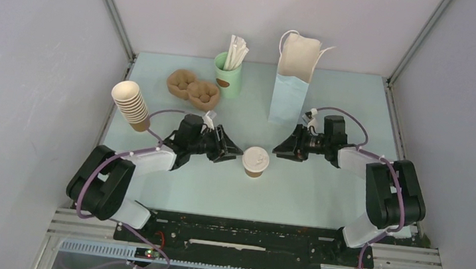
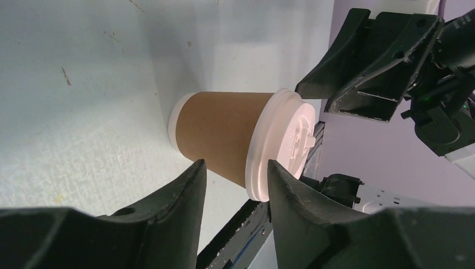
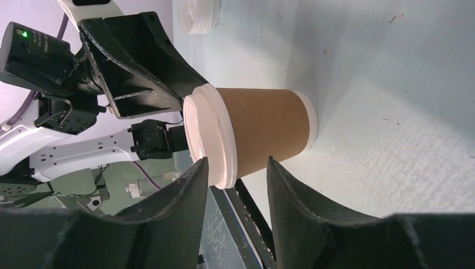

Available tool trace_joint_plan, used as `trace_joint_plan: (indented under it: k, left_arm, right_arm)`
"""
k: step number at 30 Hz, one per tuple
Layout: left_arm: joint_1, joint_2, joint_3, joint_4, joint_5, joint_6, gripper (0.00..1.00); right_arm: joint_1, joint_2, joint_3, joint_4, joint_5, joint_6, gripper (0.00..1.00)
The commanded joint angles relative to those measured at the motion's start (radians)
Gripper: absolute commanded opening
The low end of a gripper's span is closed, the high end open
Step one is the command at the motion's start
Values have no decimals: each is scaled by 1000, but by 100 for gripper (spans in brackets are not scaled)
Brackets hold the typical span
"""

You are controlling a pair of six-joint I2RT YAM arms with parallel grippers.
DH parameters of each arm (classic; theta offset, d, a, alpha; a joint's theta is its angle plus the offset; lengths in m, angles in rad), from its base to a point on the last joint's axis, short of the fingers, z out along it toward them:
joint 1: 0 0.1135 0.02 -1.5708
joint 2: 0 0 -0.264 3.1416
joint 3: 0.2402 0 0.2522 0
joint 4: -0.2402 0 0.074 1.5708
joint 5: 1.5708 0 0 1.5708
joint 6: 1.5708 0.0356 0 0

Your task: Pack the takeout coffee

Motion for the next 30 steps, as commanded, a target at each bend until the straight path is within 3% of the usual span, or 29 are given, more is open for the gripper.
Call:
trace_joint_plan:
  k: [1,9,30]
  left_arm:
    - [2,-1,-20,63,23,-16,49]
    - [0,0,-37,67,22,-21,45]
    - [-18,35,-26,33,24,6,47]
  right_arm:
    - [14,25,-1,59,-36,19,51]
    - [34,45,-1,68,-44,22,47]
    - [67,84,-1,57,-18,9,44]
